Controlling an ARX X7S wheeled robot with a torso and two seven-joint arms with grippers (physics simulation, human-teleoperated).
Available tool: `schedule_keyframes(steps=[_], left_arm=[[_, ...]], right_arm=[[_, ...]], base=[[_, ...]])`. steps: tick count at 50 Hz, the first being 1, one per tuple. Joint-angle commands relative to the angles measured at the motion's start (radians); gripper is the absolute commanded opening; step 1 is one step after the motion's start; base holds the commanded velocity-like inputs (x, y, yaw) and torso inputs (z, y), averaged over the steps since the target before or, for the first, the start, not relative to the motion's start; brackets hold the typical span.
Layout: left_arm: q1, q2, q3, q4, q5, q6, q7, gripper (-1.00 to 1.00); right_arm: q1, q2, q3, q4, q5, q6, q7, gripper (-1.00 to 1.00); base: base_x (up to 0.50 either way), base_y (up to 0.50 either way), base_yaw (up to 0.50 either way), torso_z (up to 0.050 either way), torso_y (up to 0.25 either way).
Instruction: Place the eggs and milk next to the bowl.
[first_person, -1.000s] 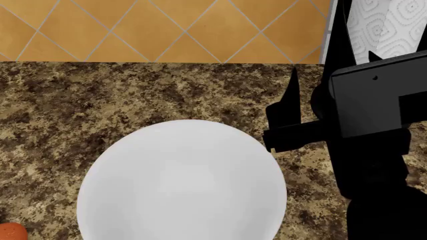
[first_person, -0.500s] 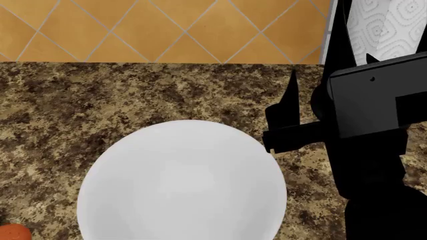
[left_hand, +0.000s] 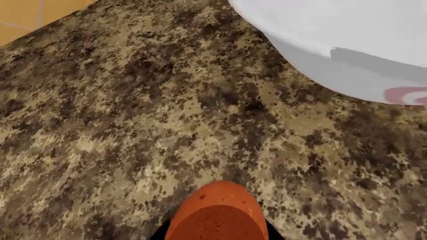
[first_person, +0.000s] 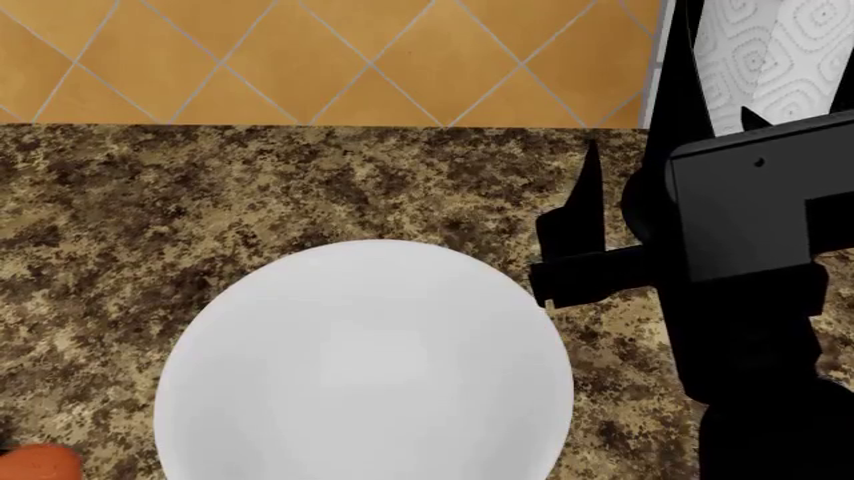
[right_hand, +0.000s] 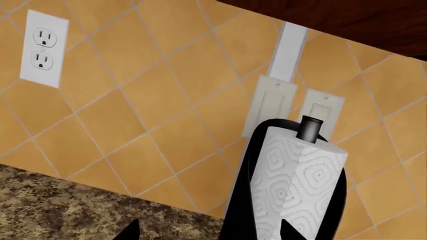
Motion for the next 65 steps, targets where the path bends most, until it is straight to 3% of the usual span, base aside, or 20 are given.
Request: schedule_keyframes(steps=[1, 13, 65], left_arm=[[-0.024, -0.008, 0.016, 0.082, -0.041, -0.016, -0.002, -1.0], [-0.111, 0.013, 0.093, 0.106, -0.041, -0.047, 0.013, -1.0], [-0.151, 0.046, 0.215, 0.091, 0.012, -0.014, 0.039, -1.0]], right_arm=[[-0.001, 0.002, 0.003, -0.005, 0.005, -0.001, 0.001, 1.0], [0.007, 0.007, 0.012, -0.022, 0.015, 0.021, 0.007, 1.0], [-0.012, 0.013, 0.012, -0.016, 0.023, 0.002, 0.017, 1.0]], base=[[0.0, 0.0, 0.0, 0.0, 0.0], [0.0, 0.0, 0.0, 0.0, 0.0], [0.0, 0.0, 0.0, 0.0, 0.0]])
